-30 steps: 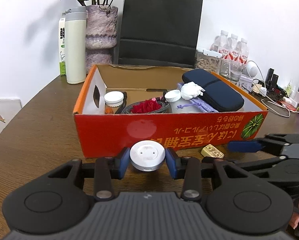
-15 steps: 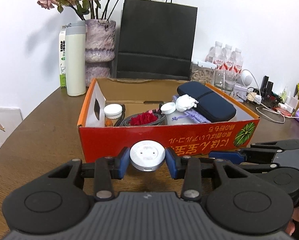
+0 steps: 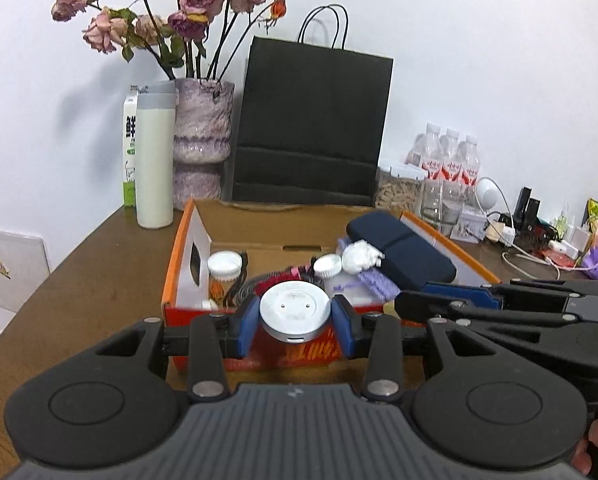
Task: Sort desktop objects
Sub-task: 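Carry the white disc and beige block into the cardboard box and open both tools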
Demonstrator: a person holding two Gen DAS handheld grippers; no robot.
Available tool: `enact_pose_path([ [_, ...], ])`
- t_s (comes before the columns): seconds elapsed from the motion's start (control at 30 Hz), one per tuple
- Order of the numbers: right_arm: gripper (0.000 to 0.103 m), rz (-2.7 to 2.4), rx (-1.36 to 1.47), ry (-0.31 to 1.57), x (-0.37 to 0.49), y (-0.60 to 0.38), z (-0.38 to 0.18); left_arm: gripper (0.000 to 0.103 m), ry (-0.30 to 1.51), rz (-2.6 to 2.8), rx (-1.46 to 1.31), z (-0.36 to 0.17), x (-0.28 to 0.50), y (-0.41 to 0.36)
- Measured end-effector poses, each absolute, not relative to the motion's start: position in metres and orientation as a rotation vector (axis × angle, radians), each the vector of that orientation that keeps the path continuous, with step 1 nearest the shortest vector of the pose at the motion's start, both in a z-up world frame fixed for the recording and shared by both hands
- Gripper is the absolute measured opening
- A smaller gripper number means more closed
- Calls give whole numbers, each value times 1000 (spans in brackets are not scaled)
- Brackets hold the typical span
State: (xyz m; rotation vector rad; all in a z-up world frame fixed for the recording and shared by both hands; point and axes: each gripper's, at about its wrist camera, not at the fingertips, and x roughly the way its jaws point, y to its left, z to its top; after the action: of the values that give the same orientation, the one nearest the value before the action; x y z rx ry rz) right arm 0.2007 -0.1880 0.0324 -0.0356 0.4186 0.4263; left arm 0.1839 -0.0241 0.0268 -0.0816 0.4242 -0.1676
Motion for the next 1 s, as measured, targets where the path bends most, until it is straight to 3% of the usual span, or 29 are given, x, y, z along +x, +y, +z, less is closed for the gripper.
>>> enact_pose_path([
  [0.3,20,400,-25,378,231,-193,41,40,385,-144,-90,40,217,-32],
  [1.0,20,411,-105,415,307,-185,7,40,457,-108,0,2,295,-33],
])
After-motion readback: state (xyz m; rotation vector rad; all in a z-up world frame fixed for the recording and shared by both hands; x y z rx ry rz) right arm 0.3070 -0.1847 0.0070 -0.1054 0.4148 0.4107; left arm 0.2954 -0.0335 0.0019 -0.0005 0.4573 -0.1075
